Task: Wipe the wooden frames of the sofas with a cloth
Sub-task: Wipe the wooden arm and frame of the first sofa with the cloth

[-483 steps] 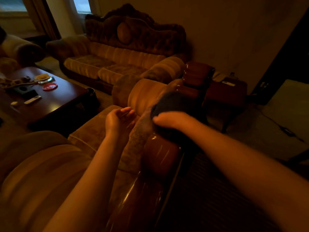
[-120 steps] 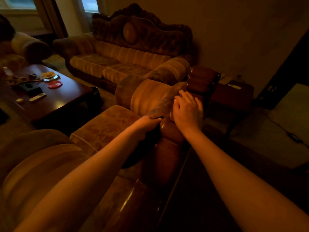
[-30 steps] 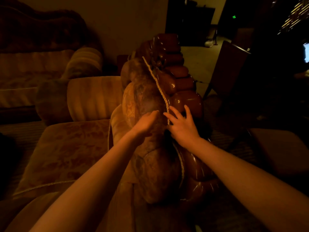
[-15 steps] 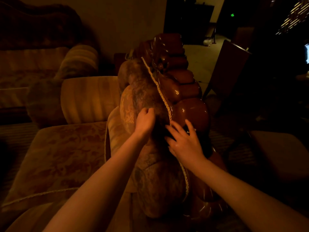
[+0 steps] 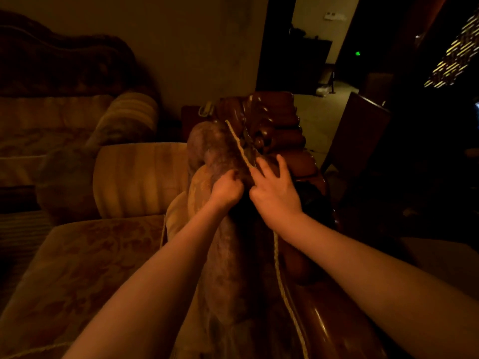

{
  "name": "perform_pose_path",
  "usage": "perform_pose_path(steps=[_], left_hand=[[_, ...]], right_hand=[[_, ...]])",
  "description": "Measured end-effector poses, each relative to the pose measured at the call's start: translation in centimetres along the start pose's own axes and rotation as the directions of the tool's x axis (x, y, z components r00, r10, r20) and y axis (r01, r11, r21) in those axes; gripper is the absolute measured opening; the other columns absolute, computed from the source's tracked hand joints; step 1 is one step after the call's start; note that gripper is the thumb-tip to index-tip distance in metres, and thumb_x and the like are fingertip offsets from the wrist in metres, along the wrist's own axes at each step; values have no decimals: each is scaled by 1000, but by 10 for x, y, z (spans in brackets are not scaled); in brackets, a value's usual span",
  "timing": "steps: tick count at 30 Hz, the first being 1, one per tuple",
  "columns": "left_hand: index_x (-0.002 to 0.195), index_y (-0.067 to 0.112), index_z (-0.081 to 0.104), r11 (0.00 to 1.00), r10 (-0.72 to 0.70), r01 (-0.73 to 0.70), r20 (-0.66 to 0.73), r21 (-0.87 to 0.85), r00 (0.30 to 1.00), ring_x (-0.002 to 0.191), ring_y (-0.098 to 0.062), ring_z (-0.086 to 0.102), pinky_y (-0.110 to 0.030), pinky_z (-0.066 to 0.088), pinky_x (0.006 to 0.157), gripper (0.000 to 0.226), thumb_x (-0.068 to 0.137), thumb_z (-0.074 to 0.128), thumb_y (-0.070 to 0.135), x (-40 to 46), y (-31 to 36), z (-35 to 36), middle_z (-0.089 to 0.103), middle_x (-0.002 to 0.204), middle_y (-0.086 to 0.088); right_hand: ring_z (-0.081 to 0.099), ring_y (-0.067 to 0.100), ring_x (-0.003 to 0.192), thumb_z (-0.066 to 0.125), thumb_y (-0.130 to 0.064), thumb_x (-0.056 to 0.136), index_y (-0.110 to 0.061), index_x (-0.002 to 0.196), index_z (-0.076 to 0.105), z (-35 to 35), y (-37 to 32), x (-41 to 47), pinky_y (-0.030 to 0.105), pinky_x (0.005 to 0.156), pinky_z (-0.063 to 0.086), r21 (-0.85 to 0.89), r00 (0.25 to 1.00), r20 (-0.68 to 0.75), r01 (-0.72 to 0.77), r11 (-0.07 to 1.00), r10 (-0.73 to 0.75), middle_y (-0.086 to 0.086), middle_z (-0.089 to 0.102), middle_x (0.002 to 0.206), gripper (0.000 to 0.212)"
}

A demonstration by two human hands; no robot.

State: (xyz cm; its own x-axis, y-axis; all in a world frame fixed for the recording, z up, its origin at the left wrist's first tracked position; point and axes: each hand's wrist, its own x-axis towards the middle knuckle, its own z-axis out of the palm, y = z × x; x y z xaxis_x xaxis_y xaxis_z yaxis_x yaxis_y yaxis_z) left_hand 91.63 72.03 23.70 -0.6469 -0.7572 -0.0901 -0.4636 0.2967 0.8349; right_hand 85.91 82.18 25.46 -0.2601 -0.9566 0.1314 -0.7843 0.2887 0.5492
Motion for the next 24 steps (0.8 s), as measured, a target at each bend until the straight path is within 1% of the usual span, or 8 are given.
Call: perform_pose_path(steps=[3, 5, 7, 10, 13, 19, 22, 24], left_hand=[[141, 10, 37, 938, 32, -72, 120, 338, 992, 128, -35, 42, -37, 33, 104, 47, 95, 48, 18, 28, -9, -3, 43, 141, -19], [148, 20, 24, 806, -1, -135, 230, 576, 973, 133, -37, 31, -44, 30, 110, 60, 95, 51, 24, 43, -9, -8, 27, 146, -15], [151, 29, 14, 719, -41, -177, 296, 672, 954, 137, -37, 20, -51, 26, 111, 68, 94, 51, 22, 59, -7, -11, 14, 150, -13], [150, 38, 7, 713, -81, -168, 318, 680, 944, 138, -37, 12, -59, 29, 107, 78, 91, 56, 25, 76, -7, -8, 3, 152, -11], [148, 44, 1, 729, -97, -148, 315, 668, 944, 139, -36, 9, -62, 30, 105, 89, 84, 63, 49, 87, -17, -9, 0, 153, -10], [147, 47, 4, 820, -4, -216, 384, 529, 923, 141, -42, -3, -61, 19, 112, 92, 78, 65, 58, 89, -32, -21, -8, 155, -15], [147, 48, 6, 830, 29, -252, 415, 497, 910, 140, -43, -1, -61, 19, 111, 92, 76, 64, 61, 90, -36, -23, -4, 153, -15], [146, 48, 9, 837, 52, -274, 430, 474, 901, 140, -44, 1, -60, 19, 112, 92, 75, 64, 63, 96, -40, -25, 0, 152, -15]], right_hand=[[18, 34, 137, 47, -21, 93, -17, 124, 58, -6, 8, 42, 60, 111, 6, -53, 997, -7, -76, 996, 75, 13, 33, 142, 33], [25, 33, 132, 49, -20, 91, -17, 123, 58, -11, 16, 77, 57, 110, 15, -74, 988, -7, -156, 985, 156, 12, 39, 136, 33], [30, 32, 127, 48, -19, 91, -18, 121, 59, -9, 19, 108, 52, 107, 22, -117, 991, 1, -132, 984, 133, 11, 45, 131, 32], [35, 30, 124, 46, -17, 92, -19, 118, 61, 2, 18, 148, 45, 103, 27, -191, 996, 13, -84, 978, 88, 10, 49, 127, 29], [35, 30, 124, 47, -18, 92, -19, 119, 59, 3, 16, 167, 42, 98, 30, -167, 989, 29, -141, 976, 148, 9, 49, 128, 30], [37, 30, 116, 43, -22, 94, -14, 118, 58, 3, -1, 81, 38, 88, 33, -152, 987, 128, -80, 985, 100, 9, 47, 122, 29], [39, 30, 114, 43, -18, 93, -12, 112, 59, -4, 8, 75, 38, 88, 33, -151, 983, 56, -165, 975, 176, 9, 48, 119, 25], [41, 30, 112, 44, -16, 93, -13, 108, 61, -2, 10, 91, 38, 88, 34, -150, 987, 16, -158, 976, 162, 8, 50, 115, 23]])
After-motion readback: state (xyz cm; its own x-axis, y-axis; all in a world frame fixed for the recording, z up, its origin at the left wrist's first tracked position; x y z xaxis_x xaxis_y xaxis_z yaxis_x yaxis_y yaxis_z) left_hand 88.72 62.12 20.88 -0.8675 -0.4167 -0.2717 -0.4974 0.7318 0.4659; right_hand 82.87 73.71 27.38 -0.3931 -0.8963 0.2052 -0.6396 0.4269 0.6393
